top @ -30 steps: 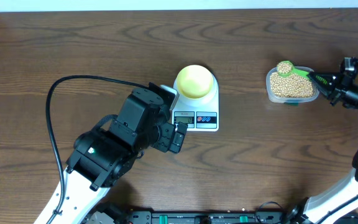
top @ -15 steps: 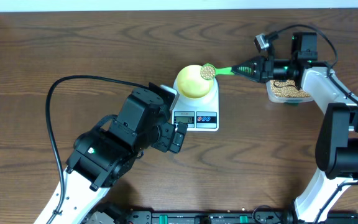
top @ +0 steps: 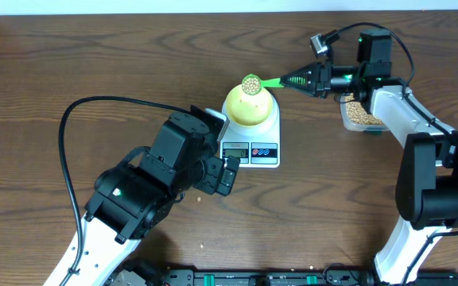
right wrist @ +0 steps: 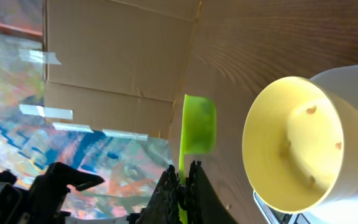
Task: Scoop item into bowl and weigh 50g on scale
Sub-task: 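Carry the filled scoop to the yellow bowl and tip soybeans in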
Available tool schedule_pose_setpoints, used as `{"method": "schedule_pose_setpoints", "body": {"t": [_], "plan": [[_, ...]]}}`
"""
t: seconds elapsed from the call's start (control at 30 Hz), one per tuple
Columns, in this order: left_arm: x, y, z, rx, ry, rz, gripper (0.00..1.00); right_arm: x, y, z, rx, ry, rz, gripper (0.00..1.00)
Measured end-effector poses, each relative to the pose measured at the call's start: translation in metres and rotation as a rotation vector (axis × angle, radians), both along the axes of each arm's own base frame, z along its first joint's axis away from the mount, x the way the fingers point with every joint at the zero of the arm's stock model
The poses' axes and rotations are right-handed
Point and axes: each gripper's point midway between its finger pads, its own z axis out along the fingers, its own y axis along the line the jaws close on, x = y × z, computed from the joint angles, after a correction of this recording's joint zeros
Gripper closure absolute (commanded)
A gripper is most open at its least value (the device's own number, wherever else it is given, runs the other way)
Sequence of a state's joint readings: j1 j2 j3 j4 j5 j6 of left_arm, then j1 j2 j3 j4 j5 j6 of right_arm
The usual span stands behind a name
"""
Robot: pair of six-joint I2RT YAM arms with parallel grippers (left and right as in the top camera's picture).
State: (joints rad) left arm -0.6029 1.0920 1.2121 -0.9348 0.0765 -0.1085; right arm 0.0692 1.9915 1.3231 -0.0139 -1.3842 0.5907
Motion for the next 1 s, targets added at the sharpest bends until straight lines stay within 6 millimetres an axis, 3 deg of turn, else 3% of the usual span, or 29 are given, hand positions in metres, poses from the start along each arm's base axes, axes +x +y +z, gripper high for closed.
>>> {"method": "schedule_pose_setpoints", "body": {"t": [0.17, 0.43, 0.7, 1.0], "plan": [[0.0, 0.0, 0.0, 0.0, 0.0, 0.0, 0.02, 0.001, 0.014, -0.007, -0.044, -0.037, -0.01, 0.99], [0.0, 0.0, 0.0, 0.0, 0.0, 0.0, 0.02, -0.002, 0.008, -0.039, -0.177, -0.053, -0.046, 0.99], [0.0, 0.0, 0.0, 0.0, 0.0, 0.0, 0.02, 0.007, 0.004, -0.051, -0.271, -0.201, -0.064, 0.99], [0.0, 0.0, 0.0, 0.0, 0.0, 0.0, 0.02, -0.013, 0.014, -0.057, -0.422, -0.341, 0.011, 0.99]]}}
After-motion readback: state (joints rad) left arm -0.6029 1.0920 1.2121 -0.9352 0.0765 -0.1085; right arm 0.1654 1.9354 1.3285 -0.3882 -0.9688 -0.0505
